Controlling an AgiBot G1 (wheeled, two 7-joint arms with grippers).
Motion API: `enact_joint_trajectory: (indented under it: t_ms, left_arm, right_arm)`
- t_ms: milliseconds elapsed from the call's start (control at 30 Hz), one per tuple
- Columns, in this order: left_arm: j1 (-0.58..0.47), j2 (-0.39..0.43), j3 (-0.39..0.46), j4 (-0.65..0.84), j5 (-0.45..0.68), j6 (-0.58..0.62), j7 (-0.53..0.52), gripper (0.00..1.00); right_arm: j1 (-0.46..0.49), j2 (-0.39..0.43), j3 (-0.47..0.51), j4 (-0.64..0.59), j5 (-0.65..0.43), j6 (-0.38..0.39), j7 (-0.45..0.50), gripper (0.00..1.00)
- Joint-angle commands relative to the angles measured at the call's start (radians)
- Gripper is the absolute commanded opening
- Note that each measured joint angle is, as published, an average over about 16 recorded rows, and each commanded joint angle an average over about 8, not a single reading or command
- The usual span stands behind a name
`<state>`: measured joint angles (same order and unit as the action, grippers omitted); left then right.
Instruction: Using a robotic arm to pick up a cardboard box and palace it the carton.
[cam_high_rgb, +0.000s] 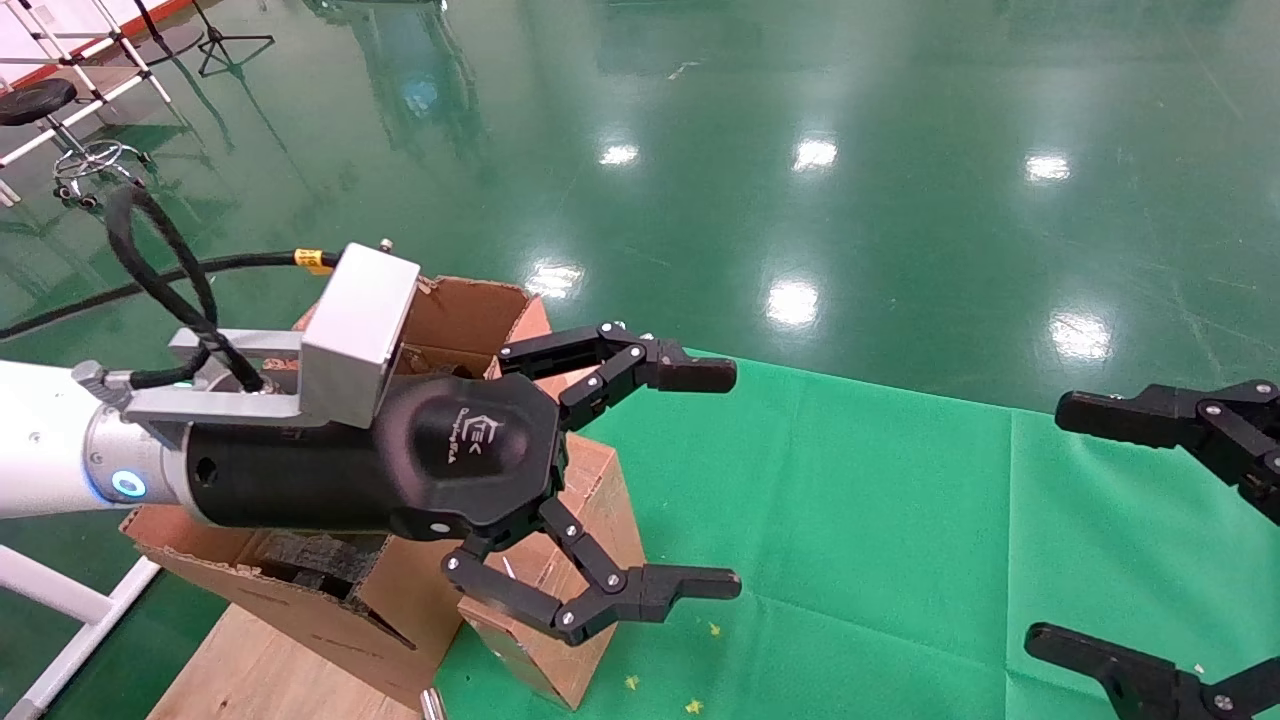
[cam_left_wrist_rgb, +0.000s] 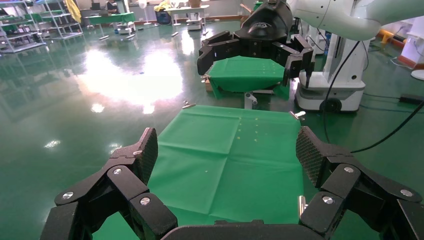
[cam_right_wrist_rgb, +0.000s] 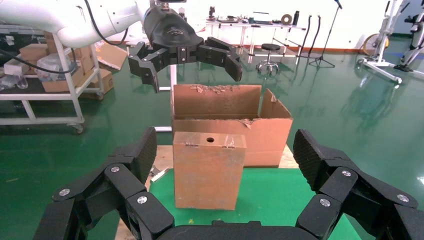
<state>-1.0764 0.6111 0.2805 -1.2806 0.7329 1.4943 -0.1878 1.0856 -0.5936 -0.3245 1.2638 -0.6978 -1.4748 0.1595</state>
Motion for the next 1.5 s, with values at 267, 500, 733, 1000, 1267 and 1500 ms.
enact_joint_trajectory:
  t_ms: [267, 500, 733, 1000, 1267, 1500]
  left_arm:
    - [0.000, 0.000, 0.000, 0.000, 0.000, 0.000, 0.000, 1.00]
    - [0.000, 0.000, 0.000, 0.000, 0.000, 0.000, 0.000, 1.00]
    - [-0.004, -0.006, 0.002, -0.005, 0.014, 0.000, 0.003, 1.00]
    - [-0.084, -0.048, 0.055, -0.050, 0.220, -0.045, -0.038, 1.00]
    - [-0.127, -0.044, 0.088, -0.048, 0.273, -0.060, -0.091, 1.00]
    - [-0.131, -0.046, 0.092, -0.042, 0.289, -0.064, -0.096, 1.00]
  right_arm:
    - [0.000, 0.000, 0.000, 0.000, 0.000, 0.000, 0.000, 1.00]
    - [0.000, 0.000, 0.000, 0.000, 0.000, 0.000, 0.000, 1.00]
    - [0.000, 0.000, 0.000, 0.000, 0.000, 0.000, 0.000, 0.38]
    - [0.000, 0.000, 0.000, 0.000, 0.000, 0.000, 0.000, 0.00]
    - [0.000, 0.000, 0.000, 0.000, 0.000, 0.000, 0.000, 0.00]
    - [0.000, 0.000, 0.000, 0.000, 0.000, 0.000, 0.000, 0.00]
